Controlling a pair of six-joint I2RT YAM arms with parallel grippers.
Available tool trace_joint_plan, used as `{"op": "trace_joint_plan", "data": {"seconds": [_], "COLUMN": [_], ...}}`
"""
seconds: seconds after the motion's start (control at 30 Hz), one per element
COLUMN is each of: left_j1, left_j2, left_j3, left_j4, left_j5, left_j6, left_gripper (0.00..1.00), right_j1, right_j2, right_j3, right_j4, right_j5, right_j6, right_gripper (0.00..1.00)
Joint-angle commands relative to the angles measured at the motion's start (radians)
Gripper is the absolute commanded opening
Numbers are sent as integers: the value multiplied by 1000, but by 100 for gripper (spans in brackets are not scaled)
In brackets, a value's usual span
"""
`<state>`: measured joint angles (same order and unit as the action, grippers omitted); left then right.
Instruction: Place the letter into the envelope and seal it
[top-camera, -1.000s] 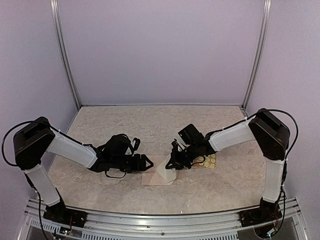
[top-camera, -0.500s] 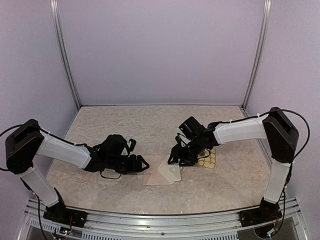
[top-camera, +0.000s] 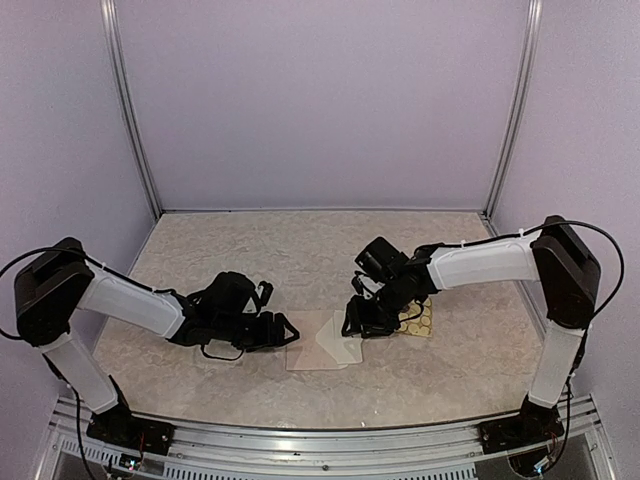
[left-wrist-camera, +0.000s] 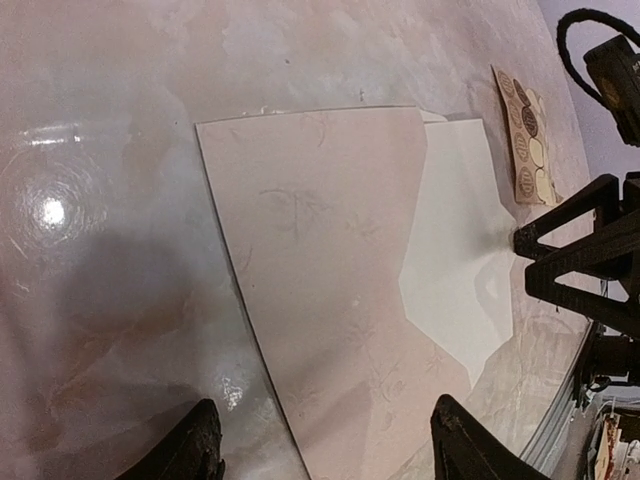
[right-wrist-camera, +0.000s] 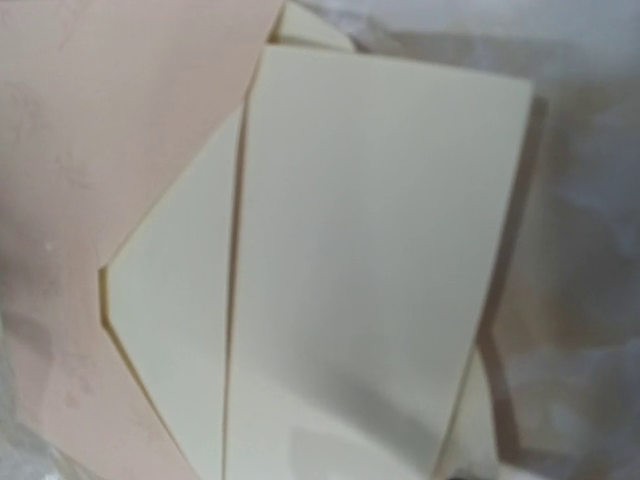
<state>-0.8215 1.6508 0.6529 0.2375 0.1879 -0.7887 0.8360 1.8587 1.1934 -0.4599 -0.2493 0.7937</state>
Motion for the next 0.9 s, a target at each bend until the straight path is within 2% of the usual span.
{"op": "trace_joint_plan", "data": {"seconds": [0.0,0.3,0.63,0.87], "left_j1": [-1,-2,-10,-18], "left_j2": [26,65,91,95], "left_j3": [-21,-25,-29,-26], "left_j4": [25,56,75,78], "left_j5": [12,24,38,41], "left_j6": [-7,-14,-21,-27], "left_gripper": [67,62,56,55], "right_j1": [9,10,20,30], "right_j2": [25,54,81,93], "right_j3": [7,15,42,65], "right_j4": [-14,-2,16,24], "right_j5": [19,6,-15,-24], "right_j6": [6,10,12,15], "right_gripper": [49,49,38,36]}}
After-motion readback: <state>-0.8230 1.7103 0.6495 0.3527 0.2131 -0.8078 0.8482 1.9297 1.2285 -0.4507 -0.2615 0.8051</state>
